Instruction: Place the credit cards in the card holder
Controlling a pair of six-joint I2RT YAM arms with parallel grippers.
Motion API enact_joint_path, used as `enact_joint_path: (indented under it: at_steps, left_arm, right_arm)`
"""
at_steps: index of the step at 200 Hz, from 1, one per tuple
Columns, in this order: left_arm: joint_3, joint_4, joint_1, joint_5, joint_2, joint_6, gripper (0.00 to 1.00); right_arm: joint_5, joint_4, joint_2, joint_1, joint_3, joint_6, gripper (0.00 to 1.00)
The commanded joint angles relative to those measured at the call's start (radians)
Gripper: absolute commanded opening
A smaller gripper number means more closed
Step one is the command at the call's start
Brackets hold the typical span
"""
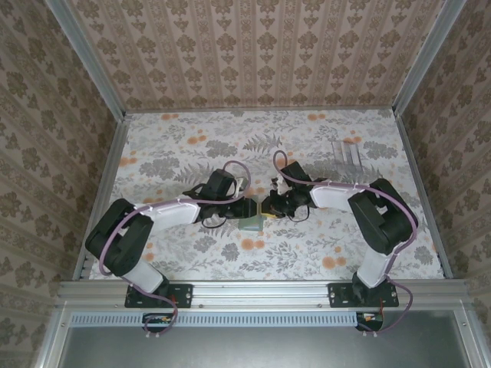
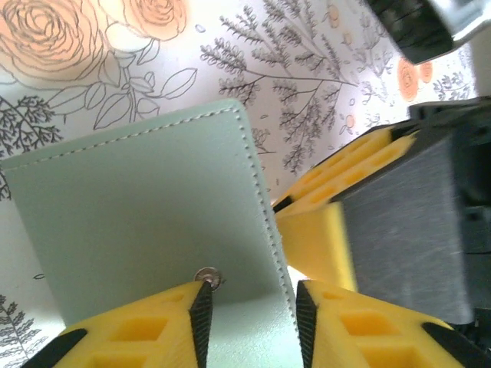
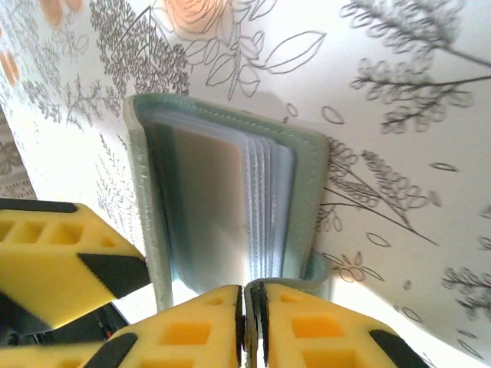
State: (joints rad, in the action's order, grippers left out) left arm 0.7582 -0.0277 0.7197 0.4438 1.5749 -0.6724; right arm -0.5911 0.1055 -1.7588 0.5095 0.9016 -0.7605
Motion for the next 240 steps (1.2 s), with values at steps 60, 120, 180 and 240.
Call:
enact_joint_path:
  at_steps: [60,120,180,240]
  left_arm:
    - [-0.016,0.001,0.014,-0.030,0.029,0.010,0.22]
    - [-0.006,0.007,0.023,-0.048,0.070,0.000,0.14]
    - [-0.002,0.015,0.024,-0.053,0.082,-0.007,0.13]
    - [-0.015,0.023,0.009,-0.045,0.053,-0.015,0.13]
  right_arm:
    - [0.027,0.025,0.070,-0.017,-0.028,0.008,0.27]
    - [0.024,0.035,0.099,-0.022,-0.033,0.023,0.24]
    - [0.010,0.041,0.074,0.005,-0.013,0.053,0.37]
    - [0.052,0.085,0.033,0.040,0.042,0.049,0.38]
